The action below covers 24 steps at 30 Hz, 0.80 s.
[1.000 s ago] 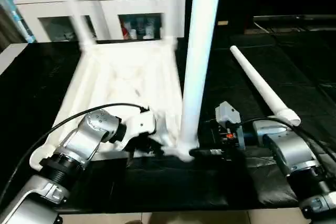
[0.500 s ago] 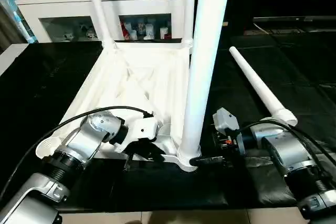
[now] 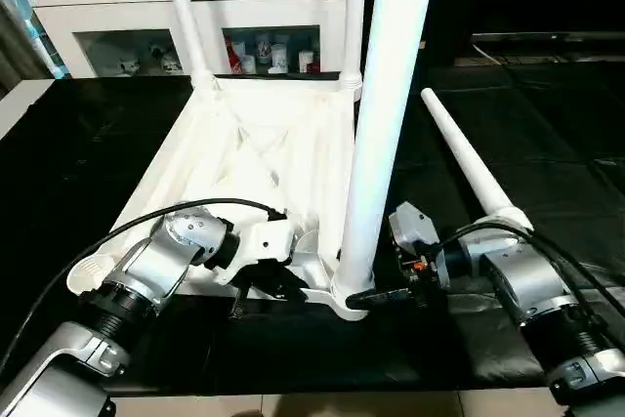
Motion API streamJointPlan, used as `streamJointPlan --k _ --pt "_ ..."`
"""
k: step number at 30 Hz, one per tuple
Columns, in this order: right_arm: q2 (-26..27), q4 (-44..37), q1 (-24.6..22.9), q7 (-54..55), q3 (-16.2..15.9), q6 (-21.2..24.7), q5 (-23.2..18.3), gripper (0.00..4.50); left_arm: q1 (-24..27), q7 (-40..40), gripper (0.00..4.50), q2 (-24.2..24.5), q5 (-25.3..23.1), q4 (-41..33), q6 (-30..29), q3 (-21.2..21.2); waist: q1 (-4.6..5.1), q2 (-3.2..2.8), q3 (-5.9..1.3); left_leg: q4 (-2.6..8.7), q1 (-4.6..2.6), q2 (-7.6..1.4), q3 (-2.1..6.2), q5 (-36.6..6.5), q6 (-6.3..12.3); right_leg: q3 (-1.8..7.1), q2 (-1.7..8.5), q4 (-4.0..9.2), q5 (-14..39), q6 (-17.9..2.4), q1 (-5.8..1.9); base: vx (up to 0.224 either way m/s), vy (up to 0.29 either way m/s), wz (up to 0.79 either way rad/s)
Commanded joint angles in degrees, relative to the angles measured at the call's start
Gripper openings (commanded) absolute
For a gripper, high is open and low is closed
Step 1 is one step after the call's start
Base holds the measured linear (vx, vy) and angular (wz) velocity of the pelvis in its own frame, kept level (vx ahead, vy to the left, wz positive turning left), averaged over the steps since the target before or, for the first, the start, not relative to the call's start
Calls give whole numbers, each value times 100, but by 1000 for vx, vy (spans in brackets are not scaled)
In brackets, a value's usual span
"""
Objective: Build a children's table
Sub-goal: Rotate leg to tighten
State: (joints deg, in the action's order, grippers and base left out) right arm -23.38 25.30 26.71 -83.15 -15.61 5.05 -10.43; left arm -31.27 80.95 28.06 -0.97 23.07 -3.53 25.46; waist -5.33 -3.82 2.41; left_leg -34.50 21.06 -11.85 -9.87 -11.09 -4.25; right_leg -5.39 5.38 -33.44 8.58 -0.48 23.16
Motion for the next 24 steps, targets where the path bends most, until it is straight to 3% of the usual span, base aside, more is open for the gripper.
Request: streamJointPlan --k 1,8,11,14,17,18,19,20,21,23,24 --pt "22 -49 104 -94 -12 55 -32 301 -45 197 0 -48 -57 -51 149 200 34 109 -397 405 -45 -131 -9 -968 417 245 274 302 1592 -1252 -302 0 0 0" --pt "38 -99 60 -49 -22 159 -86 270 -60 117 0 -93 -56 -3 90 167 31 111 -394 404 -49 -131 -12 -966 419 245 271 304 1592 -1259 -298 0 0 0" --pt "204 -225 -33 469 87 586 -130 268 -102 -351 0 -341 9 59 -308 -32 34 84 -384 410 -58 -131 -14 -1013 382 247 264 319 1658 -1245 -291 0 0 0" --pt "522 -345 -127 1341 188 919 12 266 -179 -913 0 -639 79 -28 -882 -253 61 92 -357 435 -58 -112 2 -1233 245 237 275 365 2103 -1103 -306 0 0 0" --pt "1001 -424 -166 2296 353 1254 77 266 -272 -1615 0 -1044 95 -77 -1445 -463 142 113 -333 452 -39 -69 23 -1355 111 204 283 432 2663 -851 -314 0 0 0" --pt "1180 -380 -123 2704 396 1310 179 266 -312 -1899 0 -1214 82 -49 -1593 -543 209 84 -315 459 -13 -51 41 -1438 77 173 278 464 2905 -735 -319 0 0 0" --pt "1180 -380 -123 2704 396 1310 179 265 -312 -1899 0 -1214 82 -49 -1593 -543 251 97 -311 452 -15 -45 37 -1479 59 167 275 491 3007 -672 -311 0 0 0" --pt "1521 -310 -35 3420 490 1523 315 265 -391 -2496 0 -1539 12 17 -1827 -704 303 109 -327 442 -18 -30 53 -1503 57 153 279 509 3093 -611 -314 0 0 0" --pt "1604 -290 -7 3588 518 1589 339 265 -413 -2660 0 -1621 -9 36 -1898 -751 372 103 -312 438 -7 -15 51 -1498 58 142 268 528 3131 -596 -298 0 0 0" --pt "1790 -288 46 3942 555 1687 398 265 -436 -3020 0 -1815 -19 17 -2078 -865 404 89 -334 422 -9 -5 61 -1484 98 124 262 535 3126 -544 -303 0 0 0" --pt "1940 -301 88 4144 562 1743 426 265 -458 -3313 0 -1982 -28 8 -2175 -958 429 119 -342 404 -26 4 44 -1421 171 129 254 554 3032 -598 -273 0 0 0"
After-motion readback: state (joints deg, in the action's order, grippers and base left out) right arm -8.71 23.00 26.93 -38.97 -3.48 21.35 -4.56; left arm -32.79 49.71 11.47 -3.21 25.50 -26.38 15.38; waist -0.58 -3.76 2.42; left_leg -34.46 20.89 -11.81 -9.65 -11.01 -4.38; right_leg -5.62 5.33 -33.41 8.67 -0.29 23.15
